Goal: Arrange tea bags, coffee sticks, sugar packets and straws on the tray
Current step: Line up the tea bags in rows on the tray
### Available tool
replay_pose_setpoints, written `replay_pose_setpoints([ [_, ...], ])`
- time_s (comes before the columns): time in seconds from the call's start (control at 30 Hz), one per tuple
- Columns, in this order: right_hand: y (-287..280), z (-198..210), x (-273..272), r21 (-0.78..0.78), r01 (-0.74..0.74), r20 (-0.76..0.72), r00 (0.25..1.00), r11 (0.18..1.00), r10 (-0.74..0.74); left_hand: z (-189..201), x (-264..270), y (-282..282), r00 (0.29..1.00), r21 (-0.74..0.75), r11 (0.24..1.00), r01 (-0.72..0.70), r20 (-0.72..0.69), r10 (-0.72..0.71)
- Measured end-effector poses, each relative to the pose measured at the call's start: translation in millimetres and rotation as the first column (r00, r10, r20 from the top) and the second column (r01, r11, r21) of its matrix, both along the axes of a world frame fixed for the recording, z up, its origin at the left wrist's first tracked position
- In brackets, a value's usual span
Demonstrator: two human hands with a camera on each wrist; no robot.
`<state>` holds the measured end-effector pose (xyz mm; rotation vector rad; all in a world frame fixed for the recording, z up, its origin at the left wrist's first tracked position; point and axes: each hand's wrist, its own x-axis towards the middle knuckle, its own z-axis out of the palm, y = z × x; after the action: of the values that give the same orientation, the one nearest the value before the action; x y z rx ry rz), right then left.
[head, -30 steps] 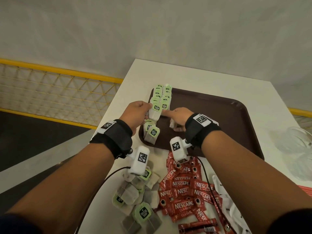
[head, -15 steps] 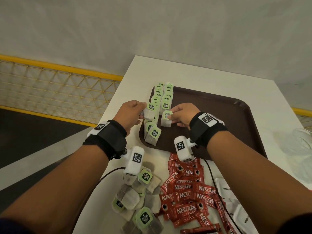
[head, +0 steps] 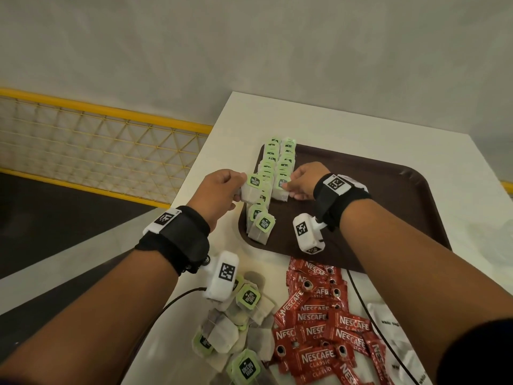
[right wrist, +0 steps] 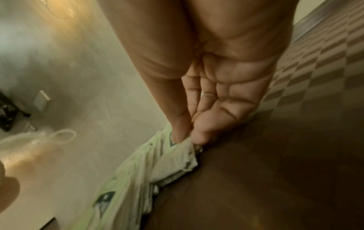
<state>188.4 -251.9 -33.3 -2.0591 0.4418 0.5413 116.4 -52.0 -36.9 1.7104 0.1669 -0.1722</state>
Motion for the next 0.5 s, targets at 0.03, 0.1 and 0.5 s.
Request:
replay_pose_setpoints([
  [0.03,2,-1,1,-0.046,-0.010,0.016,1.000,0.999,0.011,0,-1,0,1.000,0.003,1.000,0.007,0.004,-0.007],
  [0.1,1,-3,2,-0.200,-0.090,0.054,0.993,0.976,0.103,-1,-2,0,1.000,0.005,1.000,0.021,0.008,-0.021],
  [0.5,4,16,-31,0.054,-0.350,0.325,0.892,0.935,0.315,2,4,-18,0.994,-0.004,1.000,-0.027,0.103,0.027],
])
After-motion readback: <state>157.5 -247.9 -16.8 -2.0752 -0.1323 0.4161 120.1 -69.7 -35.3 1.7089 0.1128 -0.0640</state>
